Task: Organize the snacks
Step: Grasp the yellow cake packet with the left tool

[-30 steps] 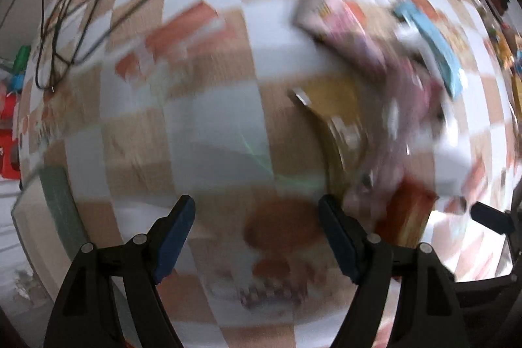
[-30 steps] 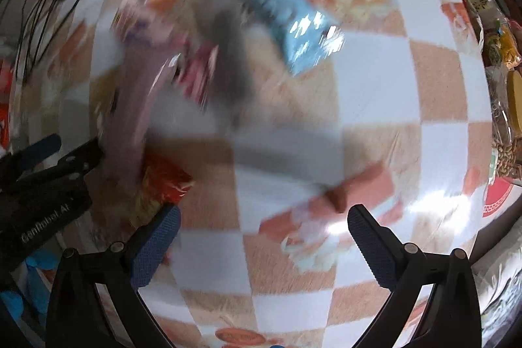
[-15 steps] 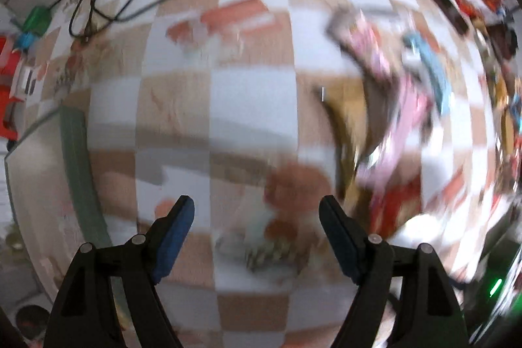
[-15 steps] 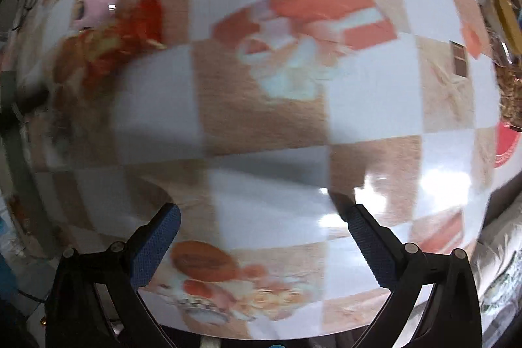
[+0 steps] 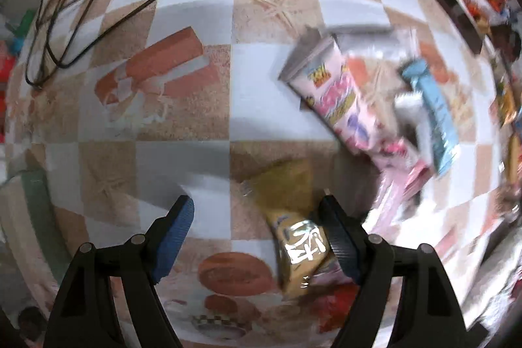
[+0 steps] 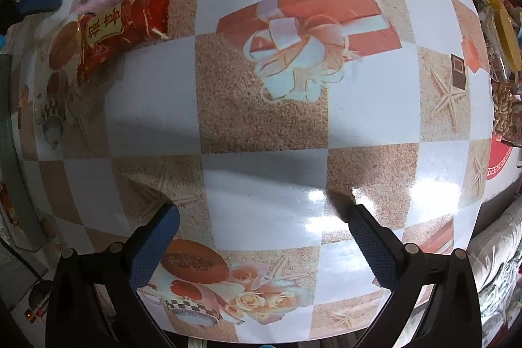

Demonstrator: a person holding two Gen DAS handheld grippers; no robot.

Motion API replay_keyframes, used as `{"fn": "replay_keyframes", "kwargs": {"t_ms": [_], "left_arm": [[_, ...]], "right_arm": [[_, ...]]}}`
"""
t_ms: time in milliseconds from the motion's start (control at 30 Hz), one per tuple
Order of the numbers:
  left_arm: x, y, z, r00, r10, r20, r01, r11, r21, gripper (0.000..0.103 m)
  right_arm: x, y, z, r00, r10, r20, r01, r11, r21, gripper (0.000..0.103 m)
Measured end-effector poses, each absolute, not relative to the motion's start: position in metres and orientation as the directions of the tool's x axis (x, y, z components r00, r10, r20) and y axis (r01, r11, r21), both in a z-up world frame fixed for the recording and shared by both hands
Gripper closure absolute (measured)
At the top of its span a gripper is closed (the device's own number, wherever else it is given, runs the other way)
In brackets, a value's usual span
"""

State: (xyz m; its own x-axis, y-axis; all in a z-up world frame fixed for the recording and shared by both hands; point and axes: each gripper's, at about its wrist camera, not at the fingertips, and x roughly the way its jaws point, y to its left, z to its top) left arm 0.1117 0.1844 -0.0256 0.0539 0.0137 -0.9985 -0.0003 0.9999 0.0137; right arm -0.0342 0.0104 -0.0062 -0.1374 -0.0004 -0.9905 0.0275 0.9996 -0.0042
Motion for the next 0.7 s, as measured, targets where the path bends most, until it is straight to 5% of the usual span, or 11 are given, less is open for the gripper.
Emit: {"fn": "replay_keyframes", "kwargs": {"t_ms": [400,700], "left_arm": [[0.025,0.237,-0.043,0.006,0.027,-1.000,0.017,0.999,0.028,0.017],[0.062,0.219,-0.022,0.117,0.089,-0.989,0.160,0.981,0.107,0.017]], "right_arm": [[-0.048,0.000,0.001,-0.101,-0.002,-0.995,0.032,0.999,-0.005,0.000],[-0.053,0.001,0.004,-0.075,-0.004,-0.997,0.031,0.999,-0.006,0.000]]}}
